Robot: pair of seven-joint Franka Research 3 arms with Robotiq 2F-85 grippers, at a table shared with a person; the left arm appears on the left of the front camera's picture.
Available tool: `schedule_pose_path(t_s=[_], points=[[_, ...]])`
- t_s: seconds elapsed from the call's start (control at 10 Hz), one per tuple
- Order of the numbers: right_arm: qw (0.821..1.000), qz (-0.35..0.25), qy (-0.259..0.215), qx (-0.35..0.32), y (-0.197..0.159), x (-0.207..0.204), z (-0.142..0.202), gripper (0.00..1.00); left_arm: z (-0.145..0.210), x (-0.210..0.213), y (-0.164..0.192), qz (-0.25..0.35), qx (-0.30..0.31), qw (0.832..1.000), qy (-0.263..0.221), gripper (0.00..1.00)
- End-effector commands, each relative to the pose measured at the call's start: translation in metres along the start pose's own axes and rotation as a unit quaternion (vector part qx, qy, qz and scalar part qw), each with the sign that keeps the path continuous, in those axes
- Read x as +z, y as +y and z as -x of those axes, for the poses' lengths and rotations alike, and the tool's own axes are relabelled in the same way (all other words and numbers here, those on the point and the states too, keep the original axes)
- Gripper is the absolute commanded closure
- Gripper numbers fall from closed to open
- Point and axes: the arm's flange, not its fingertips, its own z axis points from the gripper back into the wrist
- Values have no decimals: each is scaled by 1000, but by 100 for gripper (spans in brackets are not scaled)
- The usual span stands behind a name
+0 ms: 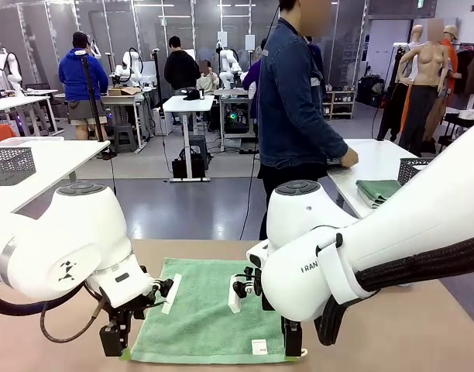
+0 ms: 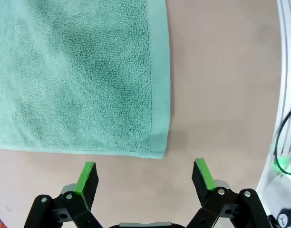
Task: Fold the towels and place them in the basket.
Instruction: When a person lays out a Towel with hook on the table, fold it in half twice.
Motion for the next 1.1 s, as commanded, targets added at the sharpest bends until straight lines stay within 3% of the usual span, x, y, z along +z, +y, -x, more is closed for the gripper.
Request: schedule_pose_path(t_s=[0.0,1.0], points=[[1000,0,0,0,0,0,0,0,0,0,0,0,-3,1000,0,0],[999,-23,-10,21,20,-11,5,0,-4,-27,-8,8,-2,1000,-7,0]])
